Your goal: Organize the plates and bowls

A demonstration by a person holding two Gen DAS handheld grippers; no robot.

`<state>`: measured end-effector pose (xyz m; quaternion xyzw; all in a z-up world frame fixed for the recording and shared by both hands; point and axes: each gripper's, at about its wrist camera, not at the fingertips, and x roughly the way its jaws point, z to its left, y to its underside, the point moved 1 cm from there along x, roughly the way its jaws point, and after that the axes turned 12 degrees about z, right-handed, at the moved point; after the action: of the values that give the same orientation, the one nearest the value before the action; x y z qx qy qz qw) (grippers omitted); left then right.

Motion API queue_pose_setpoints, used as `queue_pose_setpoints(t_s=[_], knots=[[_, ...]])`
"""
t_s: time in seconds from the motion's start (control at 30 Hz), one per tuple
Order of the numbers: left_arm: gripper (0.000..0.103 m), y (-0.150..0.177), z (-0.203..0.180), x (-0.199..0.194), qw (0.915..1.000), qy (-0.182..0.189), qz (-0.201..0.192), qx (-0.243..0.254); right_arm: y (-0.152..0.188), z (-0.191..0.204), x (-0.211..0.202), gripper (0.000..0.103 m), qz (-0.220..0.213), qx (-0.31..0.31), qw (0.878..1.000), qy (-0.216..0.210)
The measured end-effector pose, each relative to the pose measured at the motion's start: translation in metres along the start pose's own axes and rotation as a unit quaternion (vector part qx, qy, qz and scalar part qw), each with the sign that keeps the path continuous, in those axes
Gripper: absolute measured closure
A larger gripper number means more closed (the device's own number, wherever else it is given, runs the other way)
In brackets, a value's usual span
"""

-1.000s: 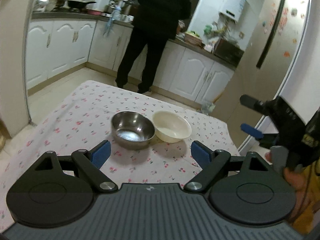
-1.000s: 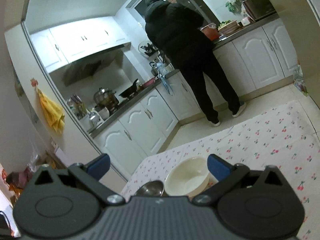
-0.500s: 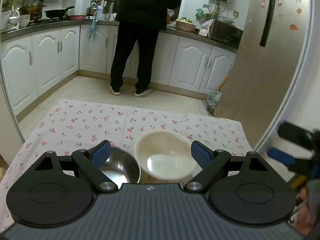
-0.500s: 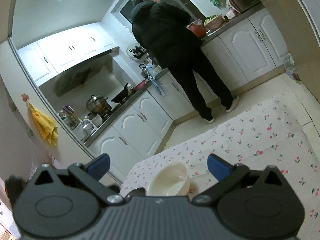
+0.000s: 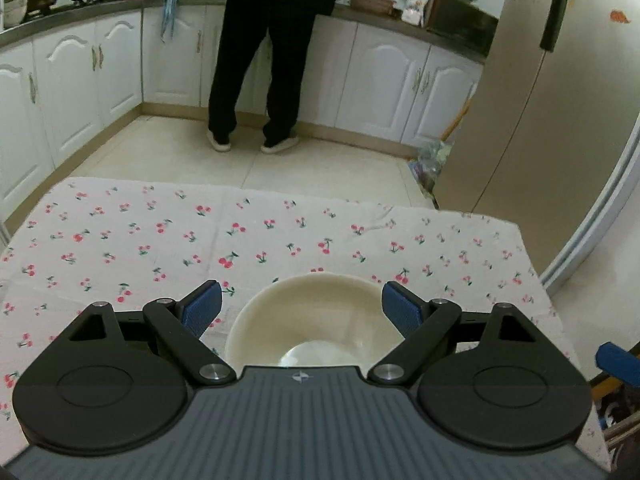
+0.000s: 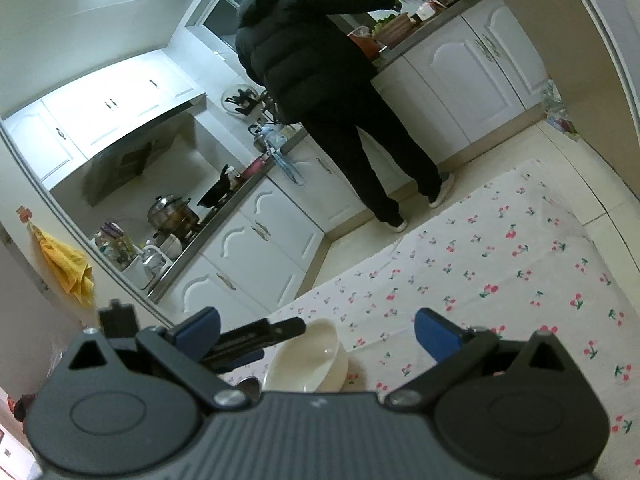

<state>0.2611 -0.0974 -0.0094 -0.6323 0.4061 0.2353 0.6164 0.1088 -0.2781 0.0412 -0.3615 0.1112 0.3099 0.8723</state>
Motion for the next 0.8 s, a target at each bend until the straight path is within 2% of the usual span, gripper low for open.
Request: queue_pose_setpoints(t_s=[0.17, 0.23, 0.37, 0.63, 0.73, 0.8], knots=[[0.0, 0.003, -0.001, 0.006, 0.9997, 0.012, 0.023, -0.003, -0.001, -0.005, 0.002, 0.0, 0.003, 0.01, 1.0, 0.007], [0.0, 0.007, -0.004, 0.003, 0.9997, 0.013, 0.021, 0.001, -0.001, -0.007, 0.002, 0.0, 0.005, 0.014, 1.0, 0.007], [0.0, 0.019, -0.015, -0.007, 0.9988, 0.039, 0.027, 0.01, -0.001, -0.01, 0.002, 0.0, 0.009, 0.022, 1.0, 0.004], [0.0, 0.057, -0.052, -0.03, 0.9863, 0.139, 0.07, 0.053, -0.006, -0.026, 0.003, 0.0, 0.027, 0.07, 0.997, -0.007], [0.0, 0.062, -0.054, -0.036, 0.9874, 0.139, 0.059, 0.046, -0.006, -0.031, 0.004, 0.0, 0.029, 0.08, 0.996, -0.008], [0.0, 0.06, -0.053, -0.033, 0.9909, 0.12, 0.05, 0.033, -0.006, -0.034, 0.005, 0.0, 0.034, 0.087, 0.996, -0.011]])
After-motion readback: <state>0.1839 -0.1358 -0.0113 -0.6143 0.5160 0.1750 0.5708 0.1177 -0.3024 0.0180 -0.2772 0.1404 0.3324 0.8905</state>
